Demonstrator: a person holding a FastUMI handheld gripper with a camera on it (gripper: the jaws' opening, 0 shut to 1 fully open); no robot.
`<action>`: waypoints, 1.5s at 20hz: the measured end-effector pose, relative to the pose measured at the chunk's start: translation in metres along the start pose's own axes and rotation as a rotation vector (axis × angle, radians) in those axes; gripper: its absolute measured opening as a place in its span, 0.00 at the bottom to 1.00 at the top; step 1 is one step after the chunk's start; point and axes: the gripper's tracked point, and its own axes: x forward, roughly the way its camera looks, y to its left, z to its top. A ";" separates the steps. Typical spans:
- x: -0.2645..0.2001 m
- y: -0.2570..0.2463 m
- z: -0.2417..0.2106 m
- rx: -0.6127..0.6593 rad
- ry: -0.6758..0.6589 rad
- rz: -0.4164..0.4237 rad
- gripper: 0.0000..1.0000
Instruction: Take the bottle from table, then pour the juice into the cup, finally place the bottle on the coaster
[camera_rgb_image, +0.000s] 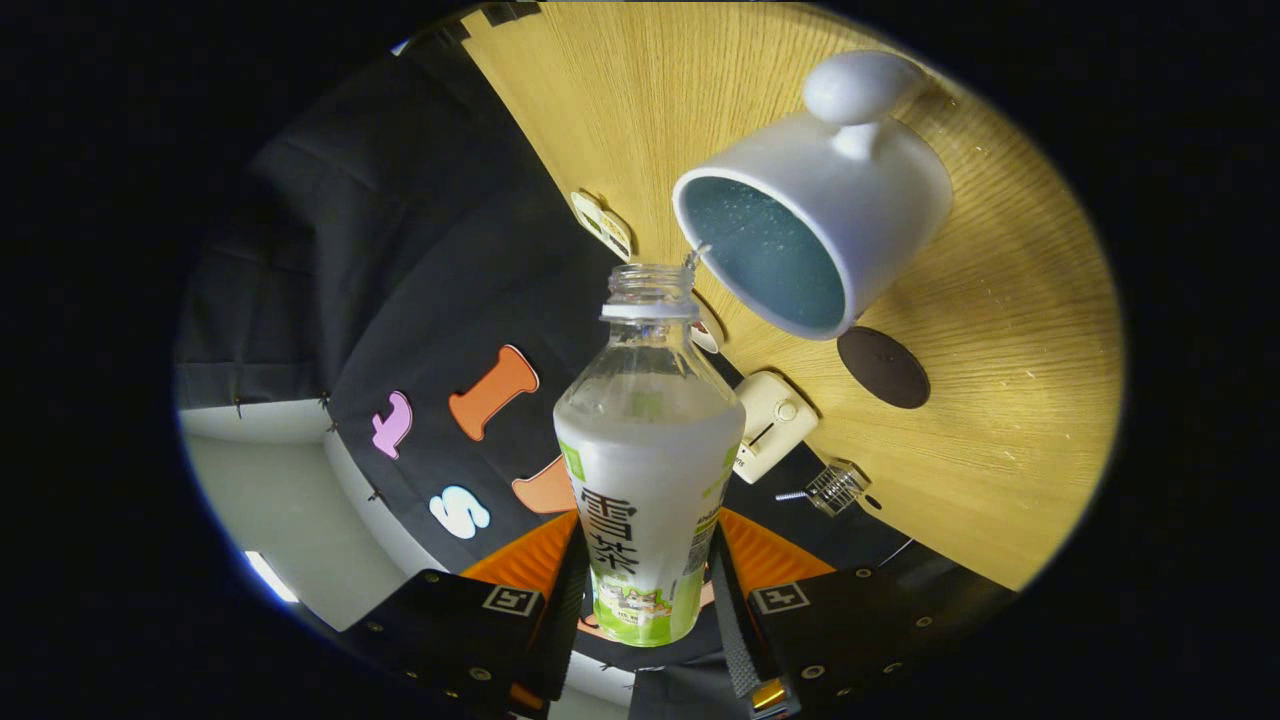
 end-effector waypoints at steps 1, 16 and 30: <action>0.001 0.000 -0.002 0.011 0.002 0.002 0.62; 0.001 -0.086 0.022 -0.830 0.021 -0.193 0.62; 0.041 -0.051 -0.006 -1.845 -0.061 -0.062 0.62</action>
